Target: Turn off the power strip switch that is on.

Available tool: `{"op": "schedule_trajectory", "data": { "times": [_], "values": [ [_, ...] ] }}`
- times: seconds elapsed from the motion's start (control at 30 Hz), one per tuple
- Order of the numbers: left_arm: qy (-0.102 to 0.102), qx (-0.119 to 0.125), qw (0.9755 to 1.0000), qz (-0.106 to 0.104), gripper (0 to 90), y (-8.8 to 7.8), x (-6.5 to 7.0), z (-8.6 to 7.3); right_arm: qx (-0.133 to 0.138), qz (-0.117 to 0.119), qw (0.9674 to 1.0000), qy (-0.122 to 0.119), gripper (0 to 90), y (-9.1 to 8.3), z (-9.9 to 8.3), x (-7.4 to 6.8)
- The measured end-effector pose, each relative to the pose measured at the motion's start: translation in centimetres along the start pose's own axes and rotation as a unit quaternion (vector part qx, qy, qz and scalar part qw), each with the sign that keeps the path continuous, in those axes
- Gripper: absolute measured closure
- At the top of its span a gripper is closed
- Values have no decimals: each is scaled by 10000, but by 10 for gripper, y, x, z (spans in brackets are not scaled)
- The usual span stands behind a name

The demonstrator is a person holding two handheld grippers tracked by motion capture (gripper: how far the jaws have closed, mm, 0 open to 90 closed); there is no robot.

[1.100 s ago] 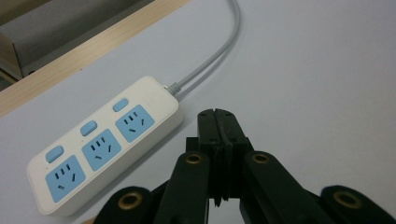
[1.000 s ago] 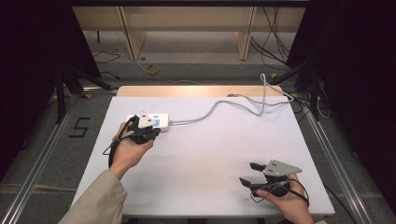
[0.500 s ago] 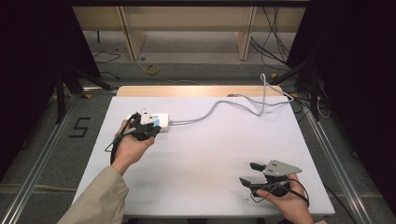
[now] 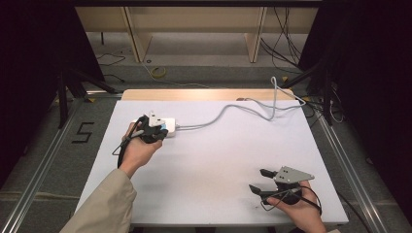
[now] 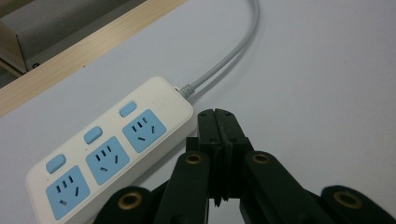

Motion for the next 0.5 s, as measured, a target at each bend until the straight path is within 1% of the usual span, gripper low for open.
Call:
{"op": "schedule_trajectory", "data": {
  "times": [0.1,0.23,0.3,0.37,0.43,0.5],
  "values": [
    [-29,18,10000,3,896,2,-1,1,2,1,10000,0,316,0,0,0],
    [12,-41,10000,-9,896,5,-3,1,4,4,10000,2,316,0,0,0],
    [-56,-7,10000,6,896,7,-3,2,-3,4,10000,-3,316,0,0,0],
    [-67,-22,10000,9,897,8,-5,3,-7,9,10000,4,316,0,0,0],
    [-80,-20,10000,-37,896,9,-6,4,-7,9,10000,3,316,0,0,0],
    [-98,-25,9999,-24,896,10,-8,5,-2,7,10000,-3,316,0,0,0]
  ]
}}
Point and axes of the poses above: each handheld gripper's, and its own axes: y roughly forward along the jaws, z roughly out of its top, x roughly to its right, the point moved 10 cm from there along y, roughly forward along the jaws, and after that the axes turned 15 degrees about y, right-handed, at the moved point
